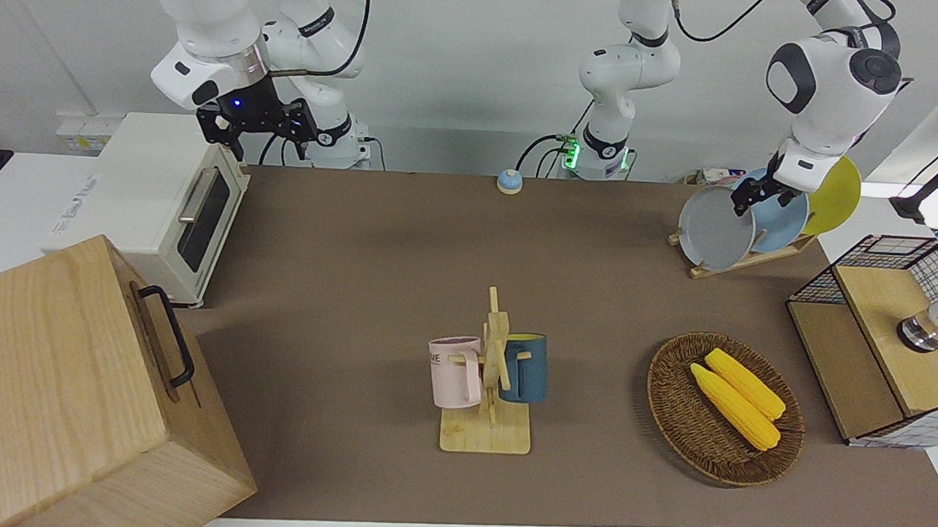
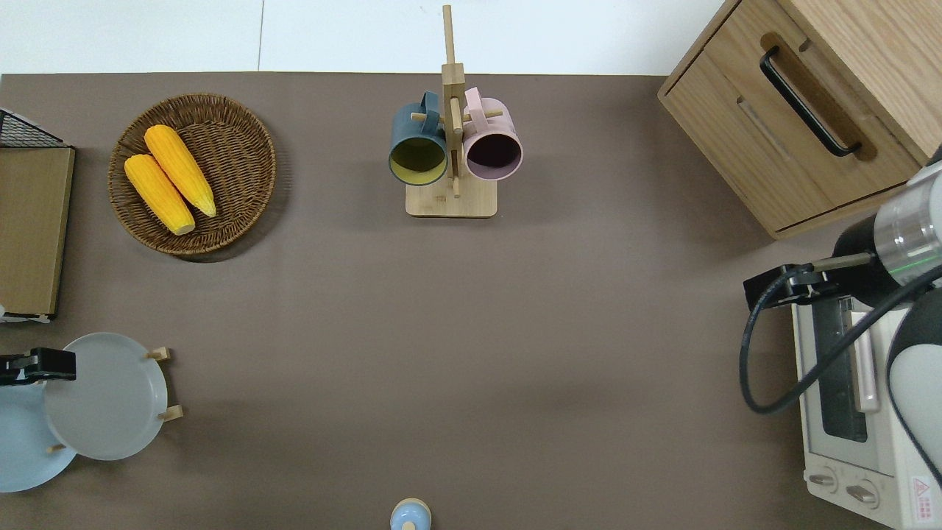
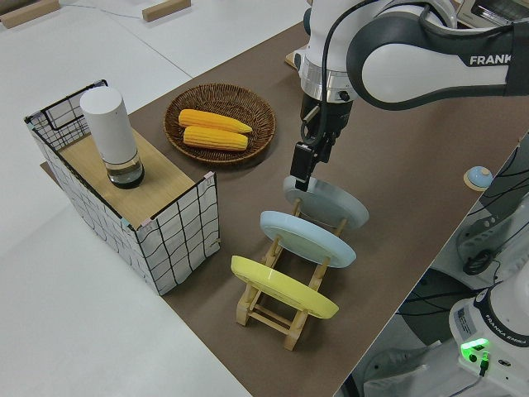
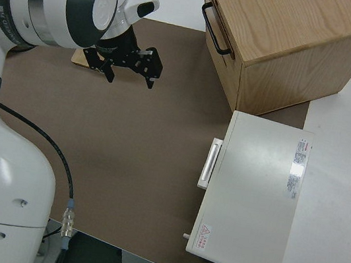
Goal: Pick gray plate from low plate rack and place it on table with left arm
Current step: 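Lower the left gripper onto the rim of the front gray plate, then close the left gripper on the gray plate rim and tilt it out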
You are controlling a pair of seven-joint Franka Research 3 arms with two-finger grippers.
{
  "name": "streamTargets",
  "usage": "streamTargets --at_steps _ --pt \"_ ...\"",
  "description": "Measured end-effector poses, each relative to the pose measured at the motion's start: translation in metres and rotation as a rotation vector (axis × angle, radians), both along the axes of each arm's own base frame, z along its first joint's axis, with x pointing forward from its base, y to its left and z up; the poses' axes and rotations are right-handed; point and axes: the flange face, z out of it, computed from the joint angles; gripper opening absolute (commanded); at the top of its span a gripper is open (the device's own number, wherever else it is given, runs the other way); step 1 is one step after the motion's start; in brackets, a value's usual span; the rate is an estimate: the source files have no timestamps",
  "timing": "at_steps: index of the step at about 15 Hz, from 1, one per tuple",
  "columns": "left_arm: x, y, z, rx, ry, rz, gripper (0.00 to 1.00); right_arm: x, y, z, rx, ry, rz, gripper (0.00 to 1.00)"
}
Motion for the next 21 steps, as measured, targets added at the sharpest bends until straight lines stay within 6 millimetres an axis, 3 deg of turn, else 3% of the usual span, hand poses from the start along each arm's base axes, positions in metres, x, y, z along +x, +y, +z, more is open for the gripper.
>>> streamTargets --at_steps 4,10,16,21 --pt "-0.004 -0.003 -0.017 0.006 0.011 0.006 0.90 0.000 0.000 0.000 0.000 0.000 0.000 0.983" --pt "-0.006 -0.007 -0.026 0.033 0.026 0.007 0.50 0.000 0.000 0.000 0.000 0.000 0.000 0.983" --pt "-0.005 -0.007 -0.037 0.031 0.049 0.007 0.24 0.000 0.000 0.000 0.000 0.000 0.000 0.983" --pt "-0.004 -0.008 -0.041 0.032 0.055 0.004 0.14 0.000 0.000 0.000 0.000 0.000 0.000 0.983"
